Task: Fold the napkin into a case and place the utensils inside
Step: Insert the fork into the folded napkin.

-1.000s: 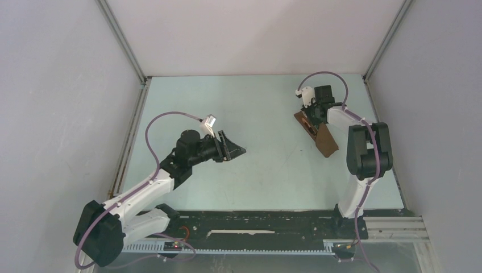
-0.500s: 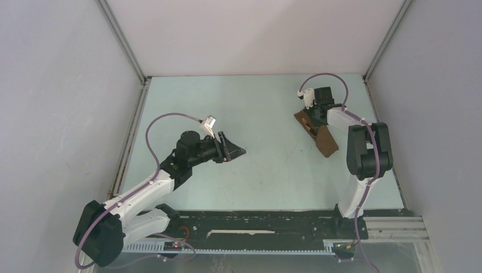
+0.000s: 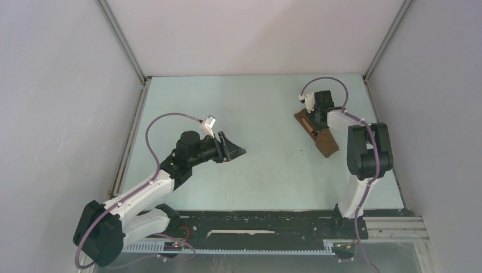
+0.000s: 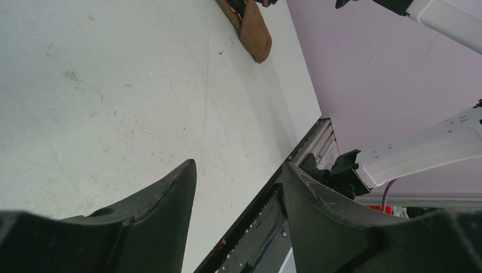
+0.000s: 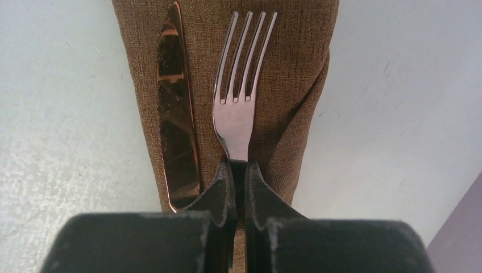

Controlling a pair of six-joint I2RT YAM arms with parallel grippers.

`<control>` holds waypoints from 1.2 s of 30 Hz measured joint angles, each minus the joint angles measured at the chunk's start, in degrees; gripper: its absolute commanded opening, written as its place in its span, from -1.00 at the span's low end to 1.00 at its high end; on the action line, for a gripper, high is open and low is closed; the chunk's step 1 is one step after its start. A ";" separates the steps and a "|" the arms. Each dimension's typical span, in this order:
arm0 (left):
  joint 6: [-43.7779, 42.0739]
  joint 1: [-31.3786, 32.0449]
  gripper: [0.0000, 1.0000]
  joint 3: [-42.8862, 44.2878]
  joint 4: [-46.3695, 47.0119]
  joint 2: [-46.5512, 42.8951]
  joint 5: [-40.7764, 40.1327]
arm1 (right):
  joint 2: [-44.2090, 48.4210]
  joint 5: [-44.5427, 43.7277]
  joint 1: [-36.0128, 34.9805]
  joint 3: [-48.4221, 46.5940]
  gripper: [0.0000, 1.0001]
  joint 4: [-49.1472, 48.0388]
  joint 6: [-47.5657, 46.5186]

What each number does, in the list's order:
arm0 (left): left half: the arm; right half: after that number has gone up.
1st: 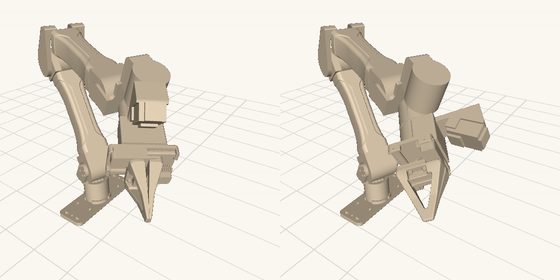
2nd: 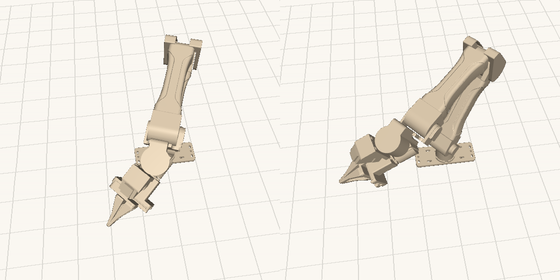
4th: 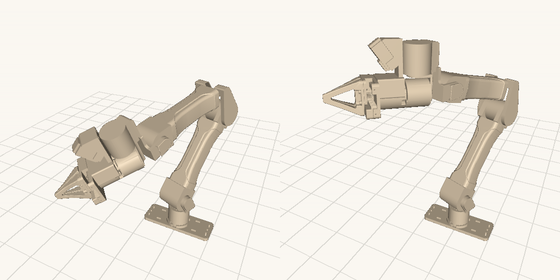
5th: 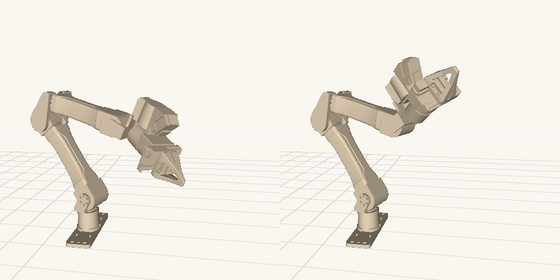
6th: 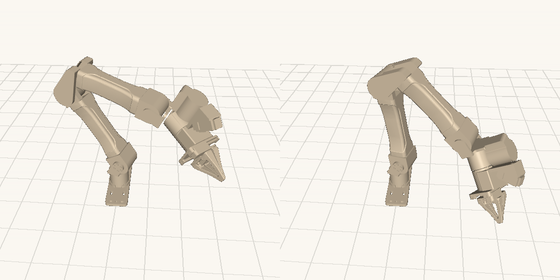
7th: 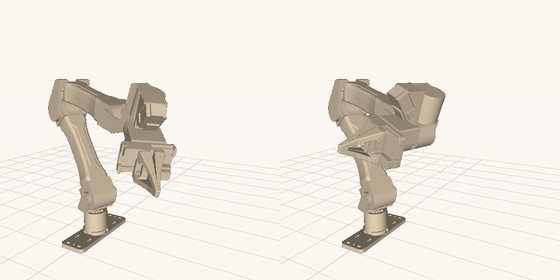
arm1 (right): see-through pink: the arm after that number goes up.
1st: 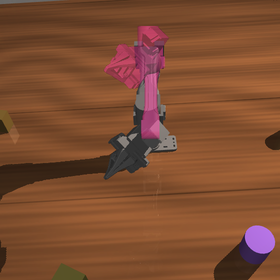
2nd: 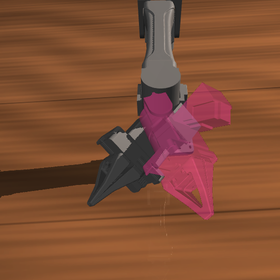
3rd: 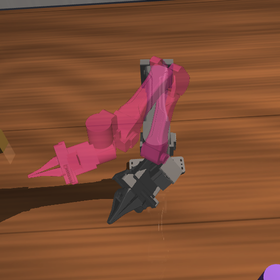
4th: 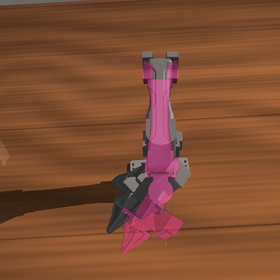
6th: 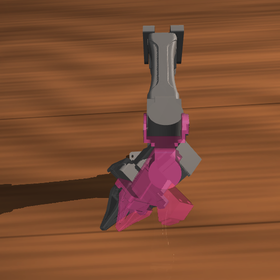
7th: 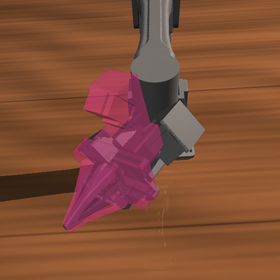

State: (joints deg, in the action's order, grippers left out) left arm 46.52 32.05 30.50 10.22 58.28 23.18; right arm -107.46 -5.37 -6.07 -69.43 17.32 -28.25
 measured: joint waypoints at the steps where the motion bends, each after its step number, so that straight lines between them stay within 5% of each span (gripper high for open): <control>1: 0.00 0.00 0.23 0.00 0.00 0.00 0.00 | 0.07 -0.22 0.00 0.33 -0.97 -0.15 0.04; 7: 0.04 0.00 0.22 0.00 0.48 0.24 0.09 | 0.13 -0.66 0.00 1.16 -0.77 -0.92 0.20; 19: 0.61 -0.24 0.22 0.00 1.25 0.22 0.20 | 0.20 -1.22 -0.02 1.57 -0.02 -2.21 1.77; 25: 1.46 -0.31 0.22 -0.04 1.29 0.15 0.59 | 3.19 0.00 -1.16 1.90 0.14 -2.21 3.08; 27: 1.53 -0.31 0.22 -0.33 1.46 -0.07 0.61 | 4.90 0.66 -1.38 1.90 0.12 -2.89 3.76; 33: 1.57 -0.33 0.22 -0.81 1.62 -0.33 0.63 | 4.74 0.90 -1.42 -0.04 -0.56 -4.74 5.03; 36: 1.57 -0.33 0.23 -0.81 1.66 -0.33 0.66 | 1.81 0.76 -1.40 -3.50 -0.63 -4.76 5.42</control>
State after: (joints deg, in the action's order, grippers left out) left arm 48.10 31.73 29.69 11.88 57.95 23.83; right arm -105.65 -4.60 -7.46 -72.93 12.56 -22.83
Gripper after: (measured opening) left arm 0.614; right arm 0.220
